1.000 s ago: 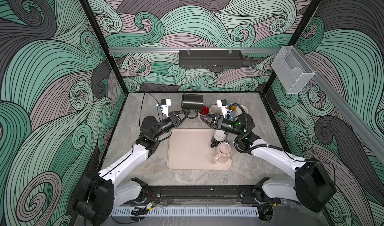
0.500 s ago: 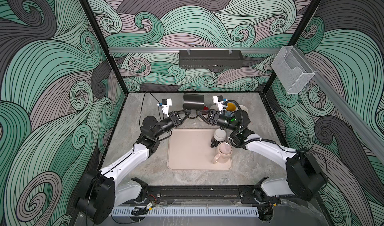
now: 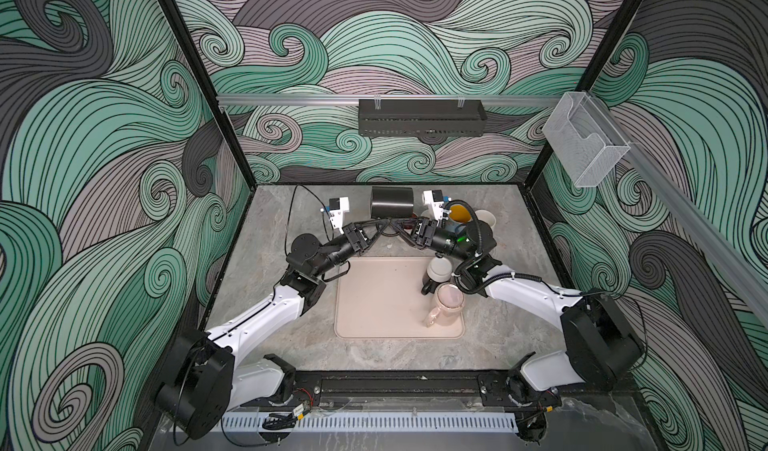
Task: Turn the mug right side up
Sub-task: 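Grasp the black mug with the right gripper from the left gripper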
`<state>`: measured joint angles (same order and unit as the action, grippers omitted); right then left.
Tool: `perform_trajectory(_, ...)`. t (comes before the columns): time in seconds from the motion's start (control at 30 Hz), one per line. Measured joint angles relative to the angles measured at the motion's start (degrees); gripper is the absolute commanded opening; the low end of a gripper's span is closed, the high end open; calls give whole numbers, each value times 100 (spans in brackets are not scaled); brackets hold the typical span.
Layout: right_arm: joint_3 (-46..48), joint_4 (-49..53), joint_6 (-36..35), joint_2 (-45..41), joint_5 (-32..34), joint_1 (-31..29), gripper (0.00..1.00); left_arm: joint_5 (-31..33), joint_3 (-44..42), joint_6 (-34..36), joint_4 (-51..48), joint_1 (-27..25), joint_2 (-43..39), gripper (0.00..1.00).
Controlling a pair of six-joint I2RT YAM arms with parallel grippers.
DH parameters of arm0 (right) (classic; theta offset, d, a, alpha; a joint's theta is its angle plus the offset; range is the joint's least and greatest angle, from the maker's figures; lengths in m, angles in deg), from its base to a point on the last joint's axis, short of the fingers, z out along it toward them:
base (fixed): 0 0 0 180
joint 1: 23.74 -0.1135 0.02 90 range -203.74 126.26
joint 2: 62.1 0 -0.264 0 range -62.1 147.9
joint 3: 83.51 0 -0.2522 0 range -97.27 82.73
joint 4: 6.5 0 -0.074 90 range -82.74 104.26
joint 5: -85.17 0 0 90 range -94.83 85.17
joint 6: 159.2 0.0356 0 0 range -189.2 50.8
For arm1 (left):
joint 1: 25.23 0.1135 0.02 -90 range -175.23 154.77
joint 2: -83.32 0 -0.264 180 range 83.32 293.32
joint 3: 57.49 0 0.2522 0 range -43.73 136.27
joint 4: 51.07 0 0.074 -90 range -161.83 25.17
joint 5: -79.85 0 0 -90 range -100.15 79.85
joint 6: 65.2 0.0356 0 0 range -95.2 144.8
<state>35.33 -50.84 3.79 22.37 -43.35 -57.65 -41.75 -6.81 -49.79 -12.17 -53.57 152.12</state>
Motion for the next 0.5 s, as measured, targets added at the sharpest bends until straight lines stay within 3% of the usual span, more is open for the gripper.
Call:
perform_trajectory(0.1, 13, -44, 55, 0, 50, -22, 27, 57, -11, 4, 7, -15, 0, 0)
perform_trajectory(0.23, 33, -66, 138, 0, 103, -44, 0, 179, -59, 155, -20, -33, -2, 0)
perform_trajectory(0.3, 72, -55, 131, 0, 144, -52, 0, 212, -66, 251, -129, -35, -42, 0)
perform_trajectory(0.4, 142, 20, 55, -13, 179, -61, 0, 249, -63, 501, -549, -55, -155, 57)
perform_trajectory(0.5, 184, 280, -98, -33, 321, -39, 0, 365, -57, 892, -1311, -74, -468, 82)
